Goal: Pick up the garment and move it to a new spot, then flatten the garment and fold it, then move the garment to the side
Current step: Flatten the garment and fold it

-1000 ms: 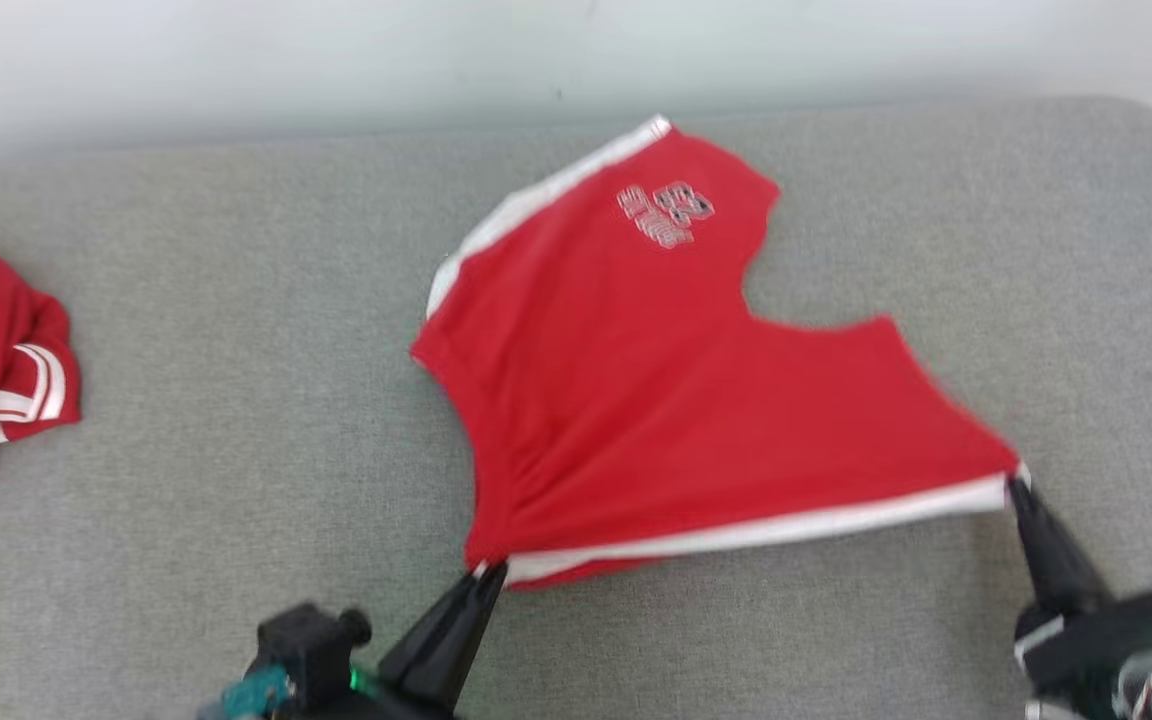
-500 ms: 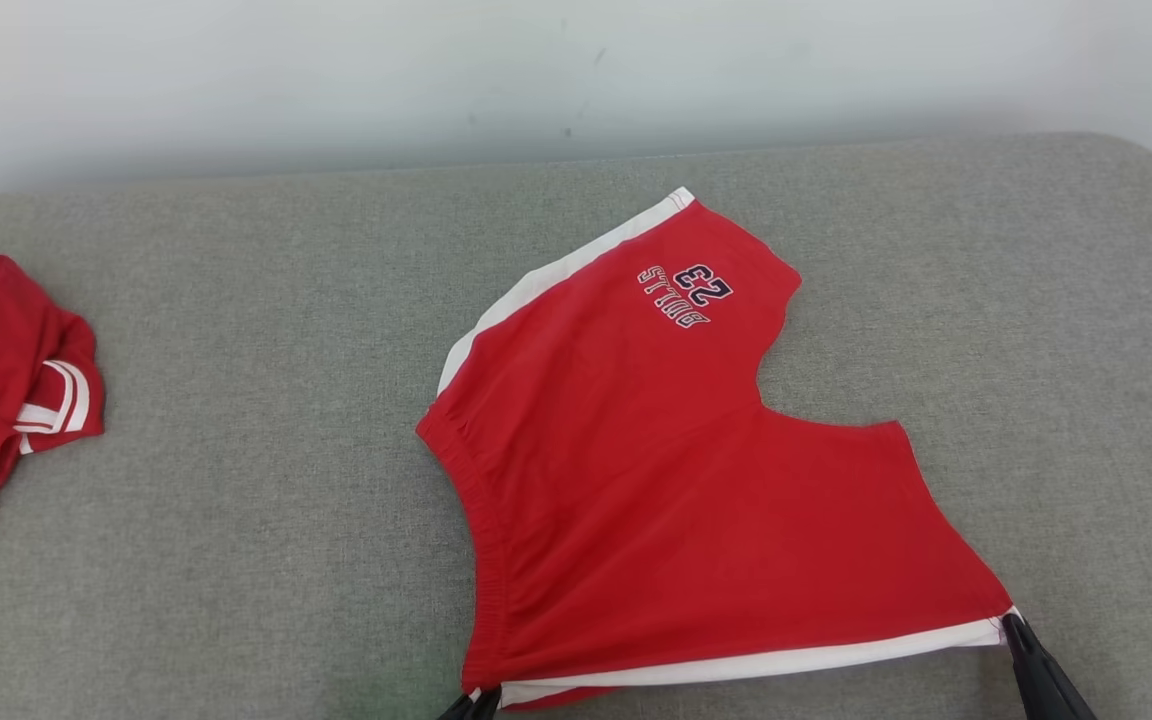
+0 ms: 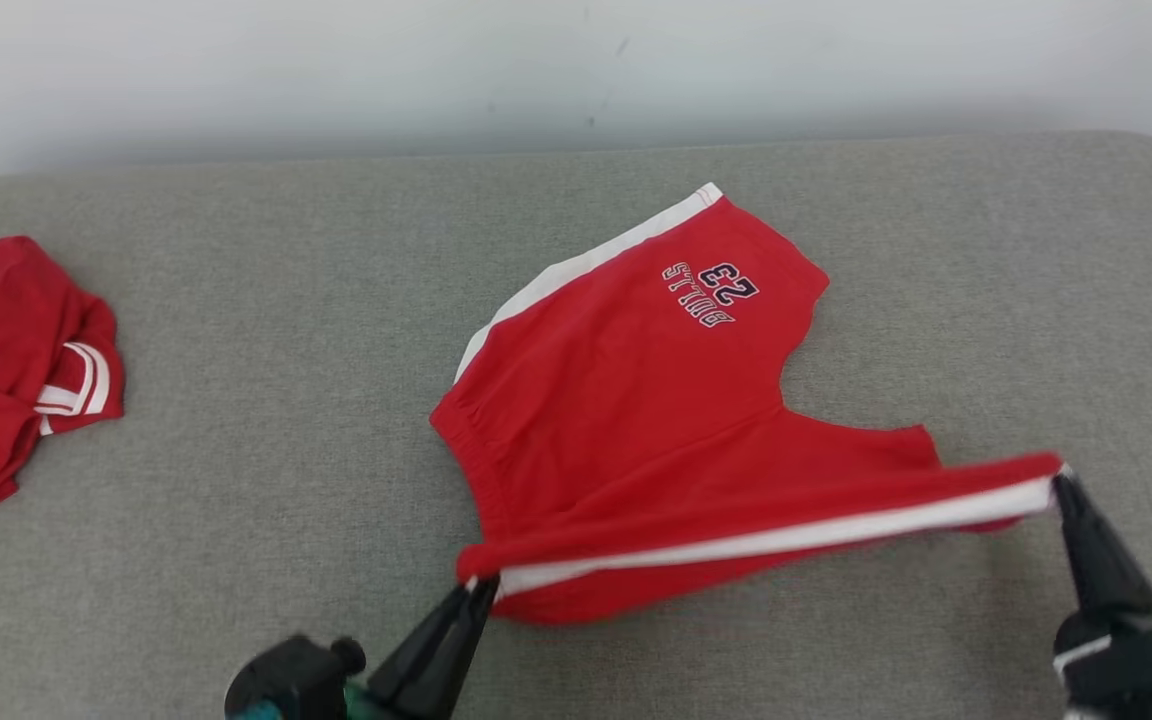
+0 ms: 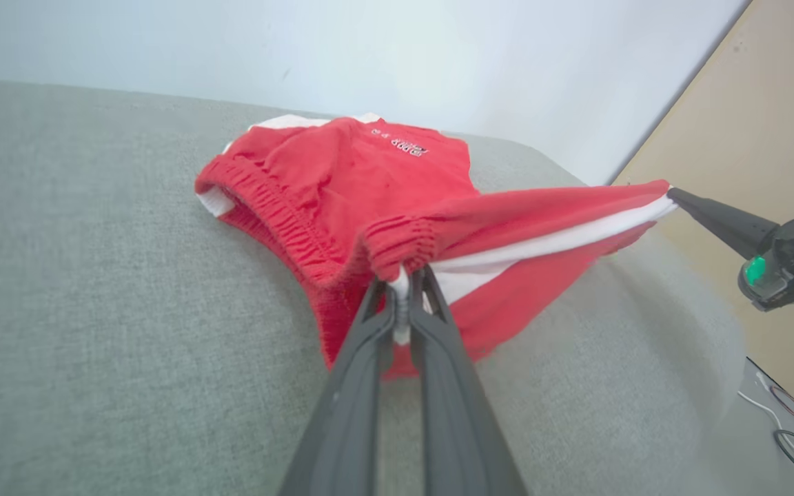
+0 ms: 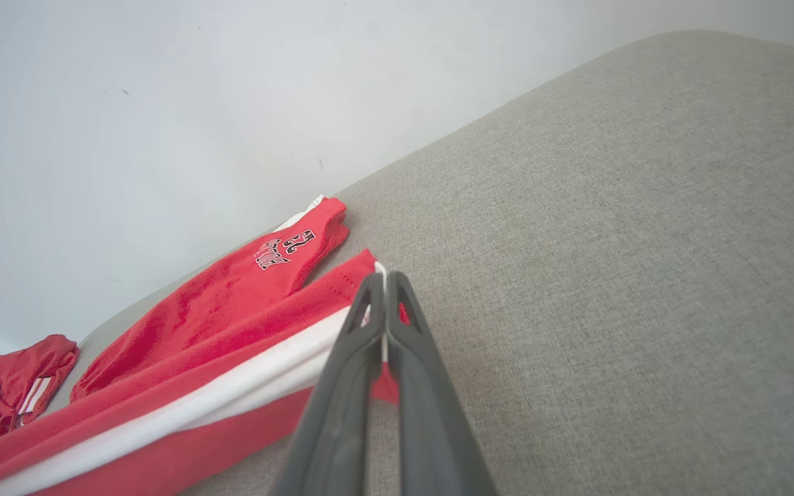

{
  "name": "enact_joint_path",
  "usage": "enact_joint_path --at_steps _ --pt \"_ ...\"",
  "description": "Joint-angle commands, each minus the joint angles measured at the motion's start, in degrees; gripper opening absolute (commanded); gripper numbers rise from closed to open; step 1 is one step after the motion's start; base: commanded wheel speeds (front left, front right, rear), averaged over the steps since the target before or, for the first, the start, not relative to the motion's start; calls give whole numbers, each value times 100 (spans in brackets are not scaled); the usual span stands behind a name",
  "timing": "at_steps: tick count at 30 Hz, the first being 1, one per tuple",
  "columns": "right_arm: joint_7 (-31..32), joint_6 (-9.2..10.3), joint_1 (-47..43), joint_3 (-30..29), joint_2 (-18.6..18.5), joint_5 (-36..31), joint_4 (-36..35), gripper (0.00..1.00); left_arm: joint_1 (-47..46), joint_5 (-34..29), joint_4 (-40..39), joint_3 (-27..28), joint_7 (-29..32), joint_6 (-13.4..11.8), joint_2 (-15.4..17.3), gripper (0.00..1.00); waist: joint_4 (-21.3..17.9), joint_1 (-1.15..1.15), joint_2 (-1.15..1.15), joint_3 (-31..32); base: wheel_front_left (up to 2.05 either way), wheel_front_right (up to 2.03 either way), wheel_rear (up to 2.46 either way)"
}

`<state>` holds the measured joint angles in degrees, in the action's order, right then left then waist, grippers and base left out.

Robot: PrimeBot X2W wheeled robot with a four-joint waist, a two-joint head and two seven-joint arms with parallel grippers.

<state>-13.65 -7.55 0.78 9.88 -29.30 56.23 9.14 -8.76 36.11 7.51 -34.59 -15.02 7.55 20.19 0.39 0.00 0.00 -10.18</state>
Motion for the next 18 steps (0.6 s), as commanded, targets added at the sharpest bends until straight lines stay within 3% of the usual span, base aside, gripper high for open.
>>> enact_joint_path --at_steps 1,9,18 --pt "41 13 205 -98 -89 -52 -11 0 -172 84 -83 52 -11 -16 6 0 98 0 0 -45 0 0 0" --pt "673 14 1786 -206 -261 -279 172 0 -1187 451 -121 226 -11 -16 -62 0 428 0 0 -390 0 0 0" --pt "1341 14 3907 244 -184 -922 1317 0 -2117 897 518 80 -12 -16 -150 0 713 0 0 -996 0 0 0"
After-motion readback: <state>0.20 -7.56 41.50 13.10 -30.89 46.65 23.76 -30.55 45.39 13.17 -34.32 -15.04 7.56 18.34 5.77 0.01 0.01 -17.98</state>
